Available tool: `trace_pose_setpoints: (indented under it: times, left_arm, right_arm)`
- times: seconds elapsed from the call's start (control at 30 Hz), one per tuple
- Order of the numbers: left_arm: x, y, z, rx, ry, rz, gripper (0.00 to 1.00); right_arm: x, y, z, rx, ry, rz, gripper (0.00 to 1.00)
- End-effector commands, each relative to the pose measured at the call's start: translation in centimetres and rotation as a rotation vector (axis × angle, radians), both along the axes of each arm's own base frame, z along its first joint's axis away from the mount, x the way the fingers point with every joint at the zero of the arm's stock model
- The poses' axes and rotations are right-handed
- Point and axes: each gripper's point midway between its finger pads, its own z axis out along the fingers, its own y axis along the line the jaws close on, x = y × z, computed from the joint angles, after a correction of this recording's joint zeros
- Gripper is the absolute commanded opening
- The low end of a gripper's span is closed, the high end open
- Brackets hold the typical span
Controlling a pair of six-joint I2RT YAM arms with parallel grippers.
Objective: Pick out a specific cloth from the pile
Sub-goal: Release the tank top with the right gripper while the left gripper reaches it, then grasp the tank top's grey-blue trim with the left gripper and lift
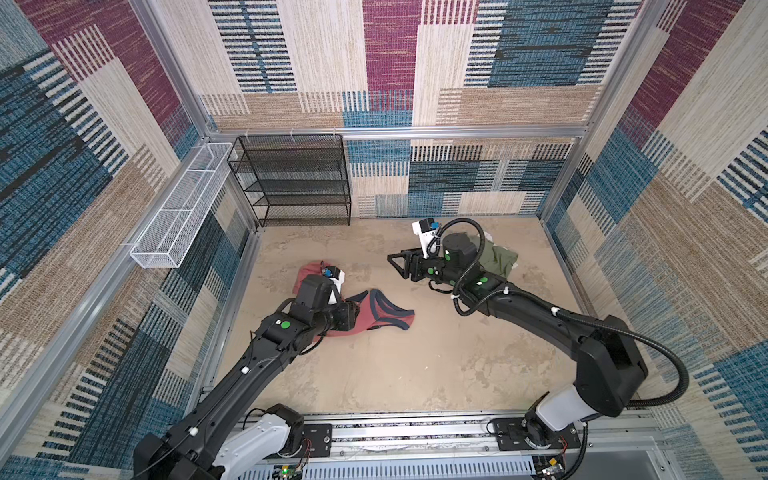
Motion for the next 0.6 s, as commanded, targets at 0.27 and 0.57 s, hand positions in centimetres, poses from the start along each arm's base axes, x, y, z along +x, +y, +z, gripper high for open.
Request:
trace_pose_setpoints:
  times: [0.27, 0.57]
  left_arm:
    - [2.9, -8.4, -4.6, 0.095, 0.026, -0.127, 0.54]
    - [4.3, -12.1, -9.5, 0.134, 0.11, -0.17, 0.58]
  right_arm:
    - [-1.6, -8.7, -0.1, -0.007, -0.025, -0.206, 0.68]
    - [-3.2, -12.1, -1.4, -0.015, -0.001, -0.268, 0.7]
